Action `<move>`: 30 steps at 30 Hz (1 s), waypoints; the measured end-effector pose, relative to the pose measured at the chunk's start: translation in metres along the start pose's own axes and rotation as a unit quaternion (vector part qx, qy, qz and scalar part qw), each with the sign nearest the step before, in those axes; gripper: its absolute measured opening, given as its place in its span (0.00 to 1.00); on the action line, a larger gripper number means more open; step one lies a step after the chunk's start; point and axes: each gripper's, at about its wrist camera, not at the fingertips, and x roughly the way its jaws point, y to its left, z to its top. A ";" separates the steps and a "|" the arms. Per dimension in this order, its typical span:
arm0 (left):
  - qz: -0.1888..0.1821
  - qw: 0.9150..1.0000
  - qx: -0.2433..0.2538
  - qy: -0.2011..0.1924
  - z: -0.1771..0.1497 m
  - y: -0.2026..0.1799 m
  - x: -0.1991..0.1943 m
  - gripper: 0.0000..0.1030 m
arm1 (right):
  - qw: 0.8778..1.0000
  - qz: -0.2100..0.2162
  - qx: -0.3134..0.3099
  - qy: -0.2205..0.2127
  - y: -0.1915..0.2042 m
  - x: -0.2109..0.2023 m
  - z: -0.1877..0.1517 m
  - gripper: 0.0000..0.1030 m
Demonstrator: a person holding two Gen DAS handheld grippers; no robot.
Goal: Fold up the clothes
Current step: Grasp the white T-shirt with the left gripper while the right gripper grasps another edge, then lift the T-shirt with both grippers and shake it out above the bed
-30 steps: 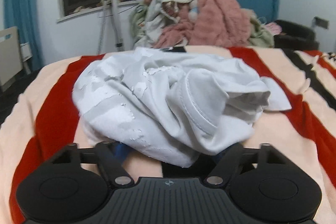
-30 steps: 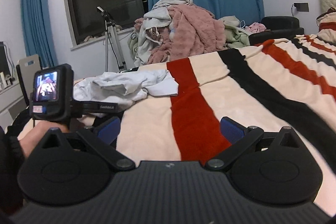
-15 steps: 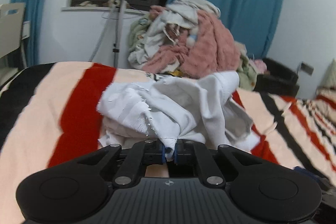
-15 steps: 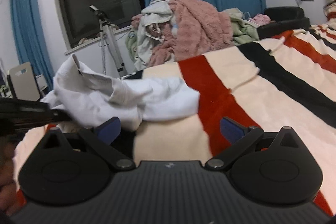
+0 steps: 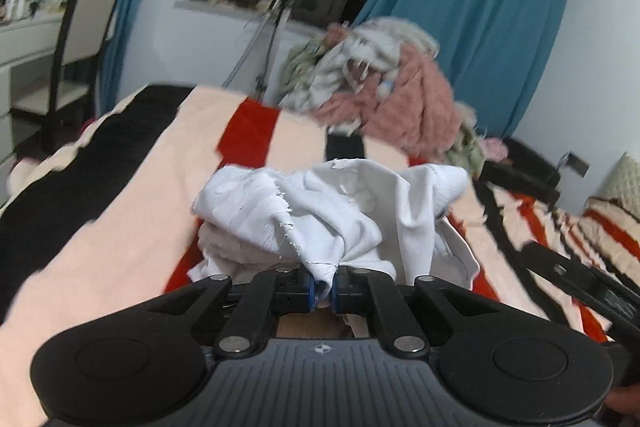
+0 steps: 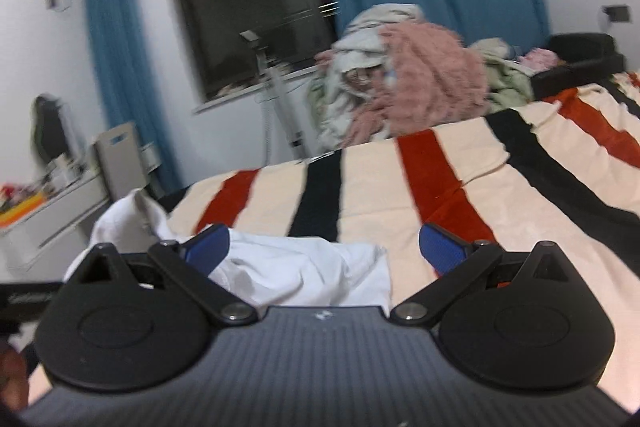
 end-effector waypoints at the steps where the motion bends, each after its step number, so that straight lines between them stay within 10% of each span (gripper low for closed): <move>1: 0.005 1.000 -0.007 0.018 -0.001 0.004 -0.005 0.07 | 1.000 0.010 -0.010 0.009 0.004 -0.011 -0.001 0.99; 5: 0.029 0.997 -0.010 0.077 -0.013 0.015 -0.012 0.10 | 0.999 0.043 -0.017 0.030 0.017 -0.045 -0.006 0.99; 13: 0.067 0.996 -0.001 0.067 -0.037 0.015 -0.057 0.30 | 0.991 0.091 -0.034 0.091 0.046 -0.045 -0.037 0.63; 24: 0.017 0.998 -0.022 0.054 -0.063 0.003 -0.044 0.59 | 0.994 0.081 -0.026 0.075 0.040 0.022 -0.063 0.49; 26: -0.001 0.996 -0.043 0.072 -0.064 0.004 -0.028 0.61 | 0.992 0.090 0.010 0.084 0.027 0.024 -0.057 0.12; 30: -0.033 0.993 -0.057 0.097 -0.068 0.000 0.006 0.79 | 0.995 0.091 0.029 0.043 0.018 0.008 -0.037 0.05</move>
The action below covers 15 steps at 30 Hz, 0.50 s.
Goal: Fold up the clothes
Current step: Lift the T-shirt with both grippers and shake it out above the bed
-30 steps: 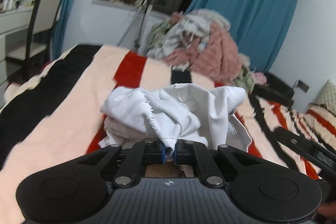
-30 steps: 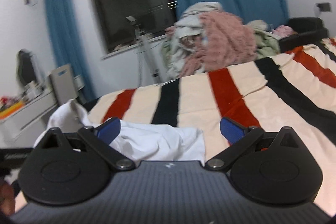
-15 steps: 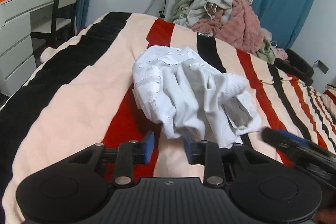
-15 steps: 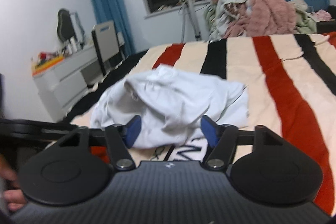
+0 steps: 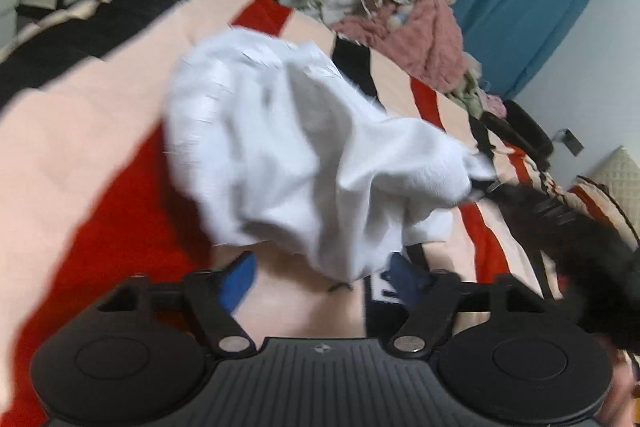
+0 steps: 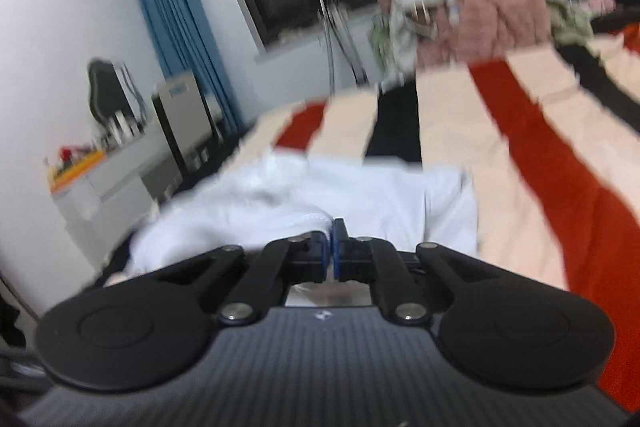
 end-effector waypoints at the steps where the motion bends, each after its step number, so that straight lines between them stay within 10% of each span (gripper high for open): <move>1: 0.002 1.000 0.007 0.006 -0.001 -0.002 0.008 0.78 | 1.000 -0.001 0.003 -0.013 -0.001 -0.005 0.005 0.05; 6: 0.031 0.998 0.047 0.002 -0.006 -0.012 0.026 0.65 | 0.997 -0.015 0.018 -0.078 -0.009 -0.038 0.027 0.05; 10: 0.020 0.999 0.020 -0.030 -0.006 -0.005 0.016 0.07 | 0.992 -0.027 0.009 -0.123 -0.013 -0.060 0.046 0.05; 15: 0.006 0.992 -0.002 -0.128 0.003 0.001 -0.047 0.01 | 0.989 -0.062 -0.009 -0.134 -0.021 -0.073 0.058 0.05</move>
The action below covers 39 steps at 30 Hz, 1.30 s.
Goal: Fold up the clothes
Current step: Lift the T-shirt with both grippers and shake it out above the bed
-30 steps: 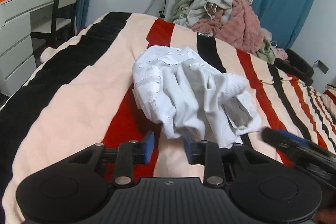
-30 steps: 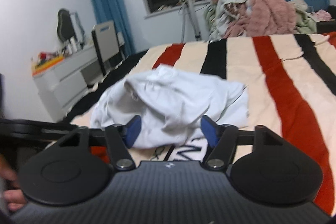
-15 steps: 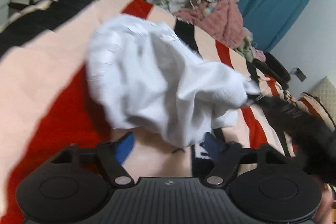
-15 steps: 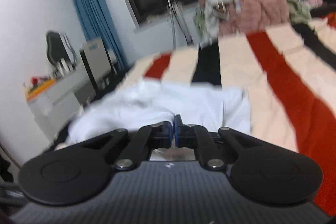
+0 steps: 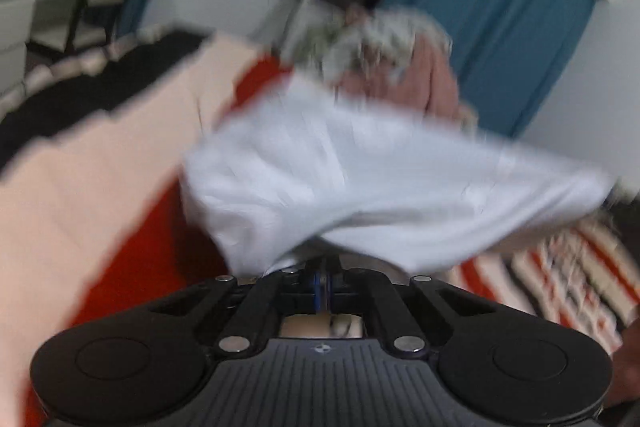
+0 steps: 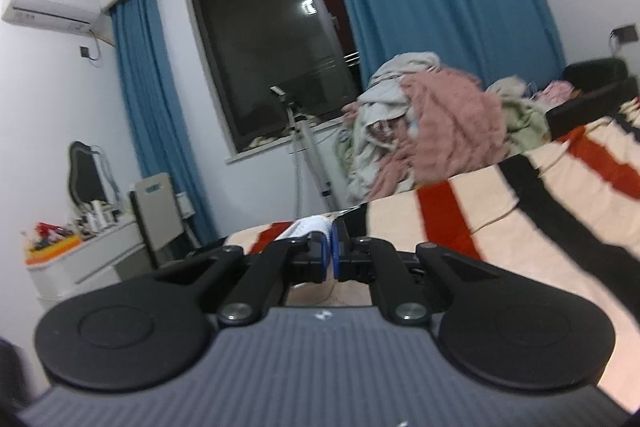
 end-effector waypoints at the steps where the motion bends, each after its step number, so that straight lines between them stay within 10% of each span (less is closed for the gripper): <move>1: 0.000 1.000 0.006 -0.028 0.009 -0.001 -0.018 0.00 | 1.000 -0.002 0.003 0.005 -0.003 -0.001 0.002 0.05; 6: -0.005 0.993 0.008 -0.121 0.063 0.003 -0.087 0.00 | 0.998 0.028 0.001 0.054 -0.004 -0.011 0.012 0.05; 15: -0.070 0.986 0.148 -0.017 0.007 -0.049 -0.068 0.07 | 0.992 0.056 0.038 0.108 -0.012 -0.004 0.013 0.06; 19: -0.031 0.947 0.319 -0.002 -0.057 -0.103 -0.049 0.70 | 0.987 0.054 0.097 0.117 -0.031 0.000 0.007 0.06; 23: 0.076 0.889 0.451 -0.034 -0.105 -0.126 -0.020 0.75 | 0.982 0.049 0.134 0.121 -0.046 0.006 0.005 0.06; 25: 0.141 0.876 0.460 -0.032 -0.114 -0.126 -0.003 0.71 | 0.983 0.041 0.134 0.119 -0.049 0.006 0.001 0.06; 28: 0.201 0.889 0.412 -0.019 -0.100 -0.106 0.016 0.50 | 0.983 0.036 0.136 0.119 -0.052 0.009 -0.001 0.06; 32: 0.169 0.940 0.297 -0.026 -0.070 -0.080 -0.005 0.07 | 0.984 0.031 0.124 0.121 -0.050 0.012 -0.006 0.06; 35: 0.121 0.969 0.205 -0.061 -0.047 -0.064 -0.039 0.02 | 0.989 0.005 0.081 0.123 -0.044 0.013 -0.011 0.07; 39: 0.061 0.988 0.109 -0.087 -0.001 -0.042 -0.069 0.01 | 0.987 -0.034 0.015 0.157 -0.035 0.021 -0.025 0.08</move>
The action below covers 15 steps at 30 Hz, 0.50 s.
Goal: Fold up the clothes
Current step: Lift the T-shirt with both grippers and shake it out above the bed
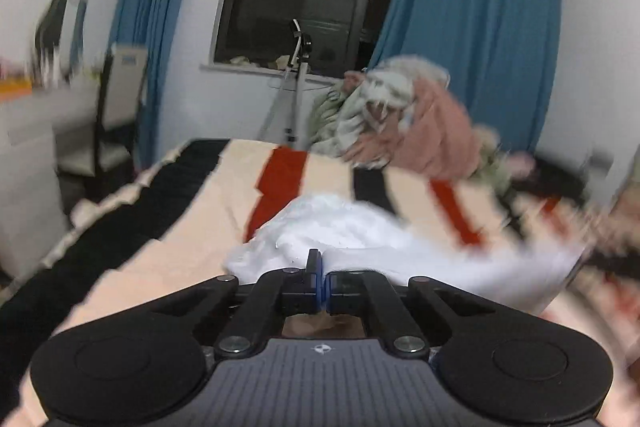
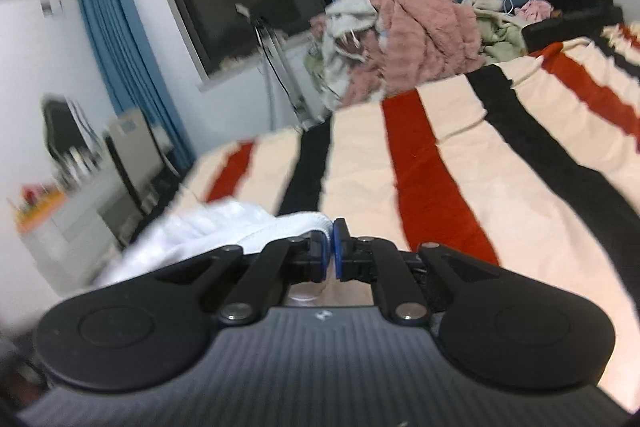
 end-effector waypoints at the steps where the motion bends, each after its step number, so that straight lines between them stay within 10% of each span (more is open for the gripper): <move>1: -0.010 1.000 -0.018 -0.007 0.009 0.007 -0.004 0.01 | 1.000 -0.006 -0.011 0.016 0.002 0.005 -0.004 0.09; 7: -0.051 0.996 -0.071 -0.012 0.049 0.036 -0.036 0.01 | 0.987 -0.026 -0.119 0.108 0.027 0.024 -0.041 0.21; 15: -0.056 0.991 -0.118 0.016 0.086 0.070 -0.020 0.01 | 0.997 0.018 -0.077 -0.024 0.031 -0.051 -0.007 0.21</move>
